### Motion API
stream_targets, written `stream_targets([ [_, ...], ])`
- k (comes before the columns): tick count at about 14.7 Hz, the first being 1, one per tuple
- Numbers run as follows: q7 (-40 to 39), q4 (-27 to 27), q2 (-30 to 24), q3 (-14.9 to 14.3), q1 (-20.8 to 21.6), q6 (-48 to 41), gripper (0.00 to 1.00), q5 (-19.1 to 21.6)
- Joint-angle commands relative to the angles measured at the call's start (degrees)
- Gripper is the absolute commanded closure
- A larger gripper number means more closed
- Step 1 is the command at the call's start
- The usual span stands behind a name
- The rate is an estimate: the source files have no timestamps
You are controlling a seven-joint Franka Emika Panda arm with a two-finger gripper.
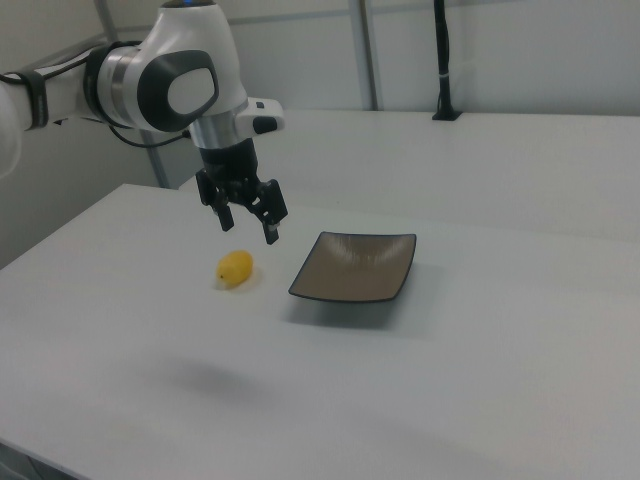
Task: Put potatoes on a ceramic plate
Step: 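Move the open gripper over the yellow potato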
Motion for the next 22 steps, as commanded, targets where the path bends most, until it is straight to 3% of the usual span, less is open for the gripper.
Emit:
stream_targets([
  [1,-1.2,-2.0,-2.3,0.3,-0.3,-1.5,0.00,0.9],
  [12,0.1,-2.3,-2.1,0.3,-0.8,-3.6,0.00,1.1],
  [17,11.5,-1.9,-1.6,0.6,-0.1,-3.6,0.00,1.8],
  [22,17.8,-0.7,-0.3,3.2,0.1,-3.0,0.00,4.9],
])
